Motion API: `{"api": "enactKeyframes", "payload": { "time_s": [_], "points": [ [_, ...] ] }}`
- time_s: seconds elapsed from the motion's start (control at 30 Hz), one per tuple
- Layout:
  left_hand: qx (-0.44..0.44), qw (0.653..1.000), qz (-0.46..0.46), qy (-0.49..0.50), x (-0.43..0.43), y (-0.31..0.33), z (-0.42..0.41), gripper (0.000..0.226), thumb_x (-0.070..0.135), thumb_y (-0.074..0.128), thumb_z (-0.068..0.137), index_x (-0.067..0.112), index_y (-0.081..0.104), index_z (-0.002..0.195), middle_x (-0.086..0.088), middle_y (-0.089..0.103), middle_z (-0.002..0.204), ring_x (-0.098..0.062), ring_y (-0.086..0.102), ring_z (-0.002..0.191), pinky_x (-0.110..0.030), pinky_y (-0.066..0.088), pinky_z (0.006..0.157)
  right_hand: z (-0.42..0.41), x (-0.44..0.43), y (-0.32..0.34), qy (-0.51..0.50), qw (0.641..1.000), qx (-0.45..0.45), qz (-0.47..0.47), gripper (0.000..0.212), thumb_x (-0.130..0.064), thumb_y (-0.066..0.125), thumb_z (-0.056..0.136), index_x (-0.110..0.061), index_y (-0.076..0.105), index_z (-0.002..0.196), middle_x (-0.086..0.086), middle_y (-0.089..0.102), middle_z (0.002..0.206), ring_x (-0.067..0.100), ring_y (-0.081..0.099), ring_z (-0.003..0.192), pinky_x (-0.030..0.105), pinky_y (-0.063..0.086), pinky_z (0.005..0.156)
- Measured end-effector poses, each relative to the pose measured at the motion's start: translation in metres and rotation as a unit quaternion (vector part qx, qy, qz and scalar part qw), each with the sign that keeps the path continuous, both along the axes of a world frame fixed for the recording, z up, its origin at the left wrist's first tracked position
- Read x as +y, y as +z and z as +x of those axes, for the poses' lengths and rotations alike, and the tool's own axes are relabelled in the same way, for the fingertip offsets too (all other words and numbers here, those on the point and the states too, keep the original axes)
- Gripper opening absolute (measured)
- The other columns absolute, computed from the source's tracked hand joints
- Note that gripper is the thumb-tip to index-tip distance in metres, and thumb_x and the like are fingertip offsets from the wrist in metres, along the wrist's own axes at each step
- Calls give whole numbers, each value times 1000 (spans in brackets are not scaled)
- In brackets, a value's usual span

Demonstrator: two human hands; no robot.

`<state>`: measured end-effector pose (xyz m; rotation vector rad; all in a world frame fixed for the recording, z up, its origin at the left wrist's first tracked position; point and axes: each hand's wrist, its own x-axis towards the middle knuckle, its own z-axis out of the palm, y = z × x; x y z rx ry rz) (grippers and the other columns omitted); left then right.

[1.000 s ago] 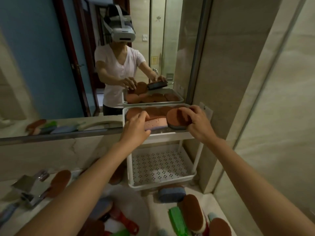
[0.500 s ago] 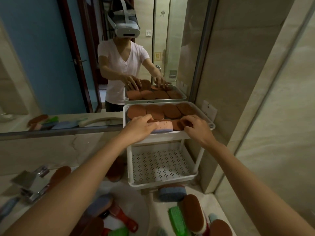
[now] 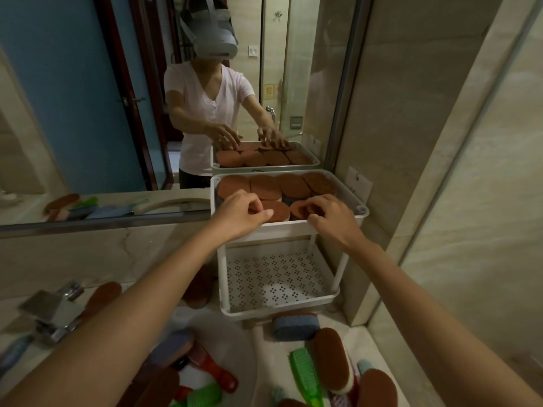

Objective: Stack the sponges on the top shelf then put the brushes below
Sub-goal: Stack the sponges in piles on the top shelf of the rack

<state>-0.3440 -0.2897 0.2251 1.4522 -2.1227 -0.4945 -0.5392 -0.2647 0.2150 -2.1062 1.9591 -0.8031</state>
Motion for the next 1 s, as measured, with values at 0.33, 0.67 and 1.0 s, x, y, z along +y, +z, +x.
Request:
{"api": "enactKeyframes", "payload": {
  "time_s": [0.33, 0.67, 1.0],
  "points": [
    [30, 999, -18, -2, 10, -4, 1, 20, 27, 57, 89, 15, 66, 102, -5, 57, 115, -21, 54, 111, -39, 41, 102, 11, 8, -11, -5, 995, -29, -90, 46, -30, 39, 71, -15, 68, 104, 7, 65, 109, 22, 54, 108, 33, 25, 103],
    [184, 968, -168, 21, 92, -60, -6, 17, 2, 53, 87, 2, 65, 100, -11, 64, 100, -9, 53, 87, -13, 38, 76, 54, 89, -94, 31, 979, -89, -180, 40, -17, 45, 75, 1, 58, 108, 19, 54, 111, 16, 52, 96, 31, 51, 75],
    [71, 961, 257, 75, 162, -205, 4, 23, 8, 50, 89, 3, 59, 109, -15, 66, 110, -28, 60, 104, -28, 44, 84, 34, 186, -212, 40, 947, 6, 319, 66, -16, 64, 78, -13, 37, 138, 14, 41, 134, 30, 41, 127, 31, 34, 102]
  ]
}}
